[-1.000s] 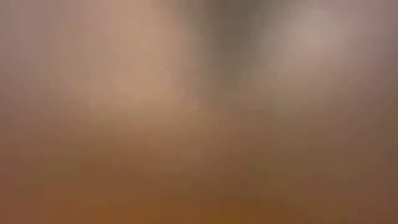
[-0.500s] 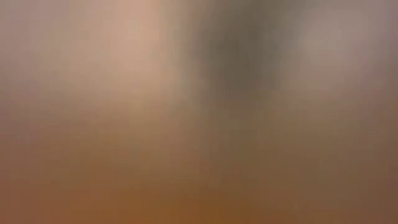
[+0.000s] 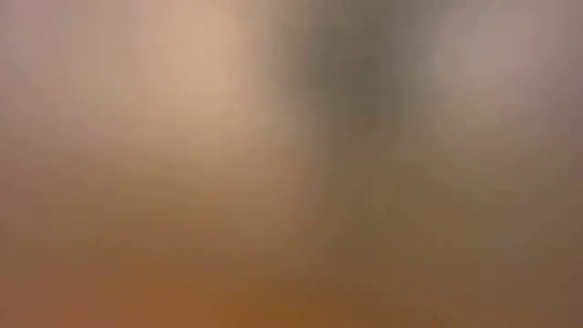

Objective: Pick & Place USB Port
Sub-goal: Put the brown charger cable into the orange bin

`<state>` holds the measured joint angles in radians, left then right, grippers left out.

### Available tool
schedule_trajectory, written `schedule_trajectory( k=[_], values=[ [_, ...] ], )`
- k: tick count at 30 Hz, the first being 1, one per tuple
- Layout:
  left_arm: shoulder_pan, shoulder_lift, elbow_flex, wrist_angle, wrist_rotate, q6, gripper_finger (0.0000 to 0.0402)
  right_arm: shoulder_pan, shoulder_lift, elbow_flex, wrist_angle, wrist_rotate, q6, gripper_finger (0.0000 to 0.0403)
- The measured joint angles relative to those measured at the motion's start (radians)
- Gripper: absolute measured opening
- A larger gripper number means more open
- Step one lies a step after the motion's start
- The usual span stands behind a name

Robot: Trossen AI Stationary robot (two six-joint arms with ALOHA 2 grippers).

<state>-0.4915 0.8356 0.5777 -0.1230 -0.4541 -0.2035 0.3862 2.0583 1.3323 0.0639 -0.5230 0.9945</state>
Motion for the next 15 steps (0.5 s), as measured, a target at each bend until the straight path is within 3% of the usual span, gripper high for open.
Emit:
schedule_trajectory(
  k=[15],
  values=[
    [0.000, 0.000, 0.000, -0.001, 0.000, 0.000, 0.0172, -0.028, -0.033, -0.003, -0.032, -0.011, -0.105, 0.0121]
  ],
)
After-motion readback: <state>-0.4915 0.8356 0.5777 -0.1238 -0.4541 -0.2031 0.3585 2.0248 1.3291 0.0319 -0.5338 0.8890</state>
